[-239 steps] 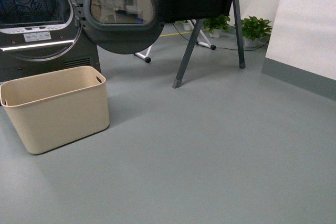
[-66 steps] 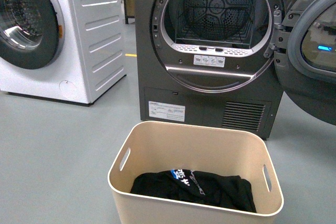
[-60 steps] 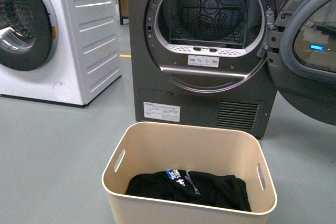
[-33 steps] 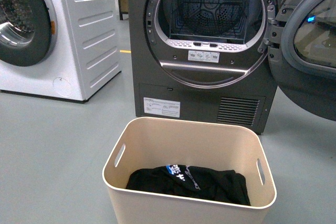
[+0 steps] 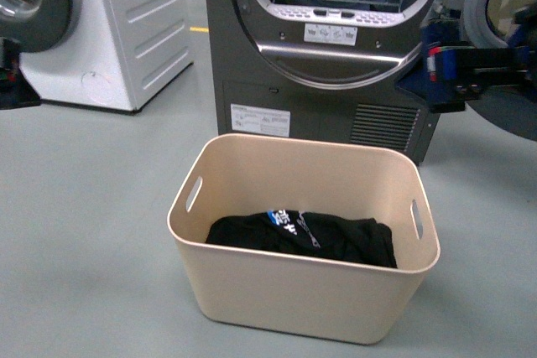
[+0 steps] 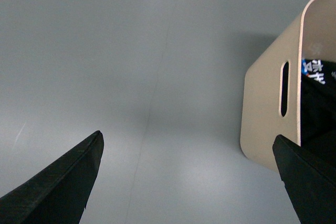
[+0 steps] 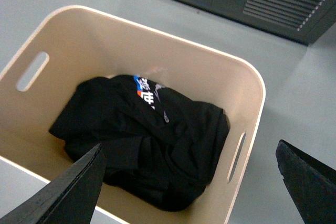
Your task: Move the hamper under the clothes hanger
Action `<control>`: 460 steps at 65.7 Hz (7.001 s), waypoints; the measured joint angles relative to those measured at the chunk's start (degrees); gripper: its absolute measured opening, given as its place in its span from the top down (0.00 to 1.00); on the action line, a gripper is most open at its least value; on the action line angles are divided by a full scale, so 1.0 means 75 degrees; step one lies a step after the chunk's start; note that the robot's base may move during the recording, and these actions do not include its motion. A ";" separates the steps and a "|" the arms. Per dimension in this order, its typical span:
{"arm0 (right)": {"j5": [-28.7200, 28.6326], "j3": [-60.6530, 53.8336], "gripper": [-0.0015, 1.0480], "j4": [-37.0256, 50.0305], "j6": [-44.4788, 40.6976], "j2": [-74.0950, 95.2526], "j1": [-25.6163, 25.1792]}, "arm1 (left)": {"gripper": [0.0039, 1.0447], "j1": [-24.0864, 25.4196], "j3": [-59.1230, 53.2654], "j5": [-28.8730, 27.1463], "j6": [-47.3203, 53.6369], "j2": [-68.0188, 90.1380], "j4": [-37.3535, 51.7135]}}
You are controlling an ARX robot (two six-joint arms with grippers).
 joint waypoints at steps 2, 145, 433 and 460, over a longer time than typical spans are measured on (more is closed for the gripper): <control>0.0102 0.0108 0.08 0.0026 -0.0029 0.0277 0.0017 | 0.06 -0.0067 0.0111 -0.0006 0.0050 0.0227 0.0006; 0.2483 0.2401 0.27 0.0032 -0.0402 0.4234 -0.0044 | 0.26 -0.2055 0.2897 0.0000 -0.0449 0.4564 0.1469; 0.2430 0.1664 0.97 -0.0291 0.0152 0.2241 -0.0055 | 0.96 -0.1964 0.1888 -0.0431 -0.0361 0.2328 0.1026; 0.2416 0.1664 0.97 -0.0291 0.0152 0.2241 0.0026 | 0.96 -0.1871 0.1888 -0.0417 -0.0361 0.2328 0.1026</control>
